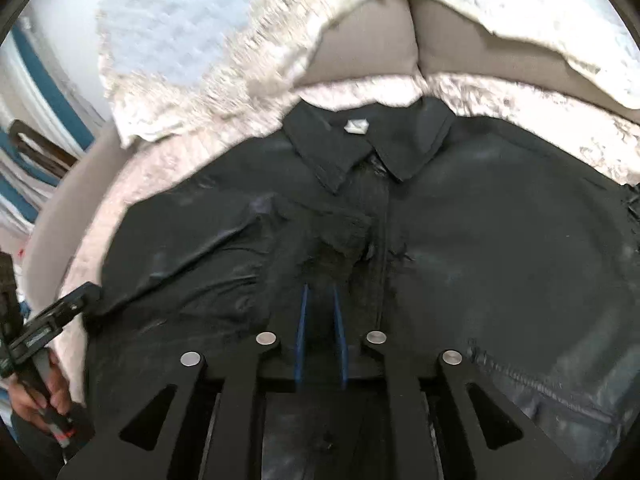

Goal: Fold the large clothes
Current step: 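Fold the held sleeve across the jacket body with the left gripper, release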

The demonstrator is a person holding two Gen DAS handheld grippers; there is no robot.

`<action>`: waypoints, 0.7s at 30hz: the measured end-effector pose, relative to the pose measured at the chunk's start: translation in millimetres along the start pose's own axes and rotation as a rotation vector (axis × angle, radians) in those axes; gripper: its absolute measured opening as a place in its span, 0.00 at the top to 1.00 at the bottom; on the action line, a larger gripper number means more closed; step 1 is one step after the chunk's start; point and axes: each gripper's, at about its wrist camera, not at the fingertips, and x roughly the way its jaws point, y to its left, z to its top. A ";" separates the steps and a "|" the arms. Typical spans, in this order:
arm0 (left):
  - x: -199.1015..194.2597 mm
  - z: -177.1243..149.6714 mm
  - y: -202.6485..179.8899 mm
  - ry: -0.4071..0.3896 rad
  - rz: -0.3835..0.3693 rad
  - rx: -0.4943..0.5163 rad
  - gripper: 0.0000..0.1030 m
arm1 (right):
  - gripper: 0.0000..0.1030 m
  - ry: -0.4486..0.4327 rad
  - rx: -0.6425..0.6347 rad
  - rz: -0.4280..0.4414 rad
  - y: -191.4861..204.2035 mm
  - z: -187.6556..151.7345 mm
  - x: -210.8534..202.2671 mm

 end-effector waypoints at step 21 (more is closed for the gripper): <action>-105.4 -47.7 -112.8 -0.102 0.007 0.137 0.39 | 0.48 -0.152 -0.034 -0.022 -3.7 -76.9 -152.5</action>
